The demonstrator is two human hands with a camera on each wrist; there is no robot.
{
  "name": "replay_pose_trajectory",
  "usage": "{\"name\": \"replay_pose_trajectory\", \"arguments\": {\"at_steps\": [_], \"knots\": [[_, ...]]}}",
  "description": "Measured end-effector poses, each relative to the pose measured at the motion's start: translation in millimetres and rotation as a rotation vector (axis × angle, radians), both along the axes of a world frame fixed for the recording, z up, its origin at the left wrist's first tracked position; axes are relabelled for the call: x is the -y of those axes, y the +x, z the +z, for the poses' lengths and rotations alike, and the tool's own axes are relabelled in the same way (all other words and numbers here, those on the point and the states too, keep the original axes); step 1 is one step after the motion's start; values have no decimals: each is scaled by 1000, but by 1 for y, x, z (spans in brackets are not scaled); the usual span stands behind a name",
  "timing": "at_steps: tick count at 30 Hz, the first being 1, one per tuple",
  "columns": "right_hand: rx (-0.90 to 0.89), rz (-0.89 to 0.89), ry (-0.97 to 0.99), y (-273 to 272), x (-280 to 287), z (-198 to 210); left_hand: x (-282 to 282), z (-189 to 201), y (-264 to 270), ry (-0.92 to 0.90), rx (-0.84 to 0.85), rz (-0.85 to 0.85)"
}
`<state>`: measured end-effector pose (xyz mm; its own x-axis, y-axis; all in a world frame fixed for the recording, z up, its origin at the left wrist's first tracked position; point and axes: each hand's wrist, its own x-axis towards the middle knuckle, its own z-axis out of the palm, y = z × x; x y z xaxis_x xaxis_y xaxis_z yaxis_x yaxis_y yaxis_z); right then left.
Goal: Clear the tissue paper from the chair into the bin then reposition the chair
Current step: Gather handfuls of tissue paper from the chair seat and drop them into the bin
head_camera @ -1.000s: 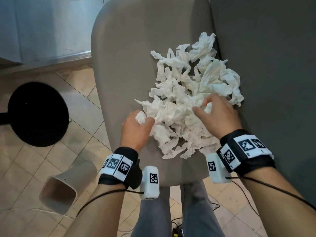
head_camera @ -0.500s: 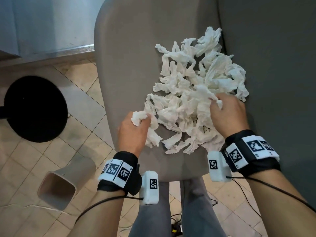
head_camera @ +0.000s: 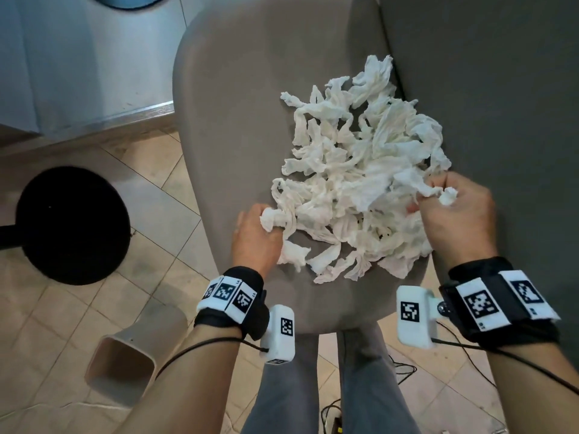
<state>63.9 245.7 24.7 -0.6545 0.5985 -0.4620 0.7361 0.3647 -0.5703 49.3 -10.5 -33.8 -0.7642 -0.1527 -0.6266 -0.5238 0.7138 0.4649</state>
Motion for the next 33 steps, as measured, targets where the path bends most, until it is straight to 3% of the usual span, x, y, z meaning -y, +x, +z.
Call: {"name": "replay_pose_trajectory", "arguments": {"at_steps": [7, 11, 17, 20, 24, 29, 33], "knots": [[7, 57, -6, 14, 9, -11, -11, -18, 7, -88, 117, -162], [139, 128, -29, 20, 12, -29, -14, -18, 10, -127, 113, -226], [237, 126, 34, 20, 6, -47, -2, -5, 12, -1, 49, -35], [269, 211, 88, 15, 2, -47, 9, 2, 12, 31, 15, 96], [277, 175, 29, 12, -4, -39, 16, 15, 12, 110, -63, 234], [226, 127, 14, 13, -6, -18, 17, 22, 12, 130, -105, 425], [52, 148, 122, 20, -7, -6, 9, 29, 14, 170, -138, 543]]}}
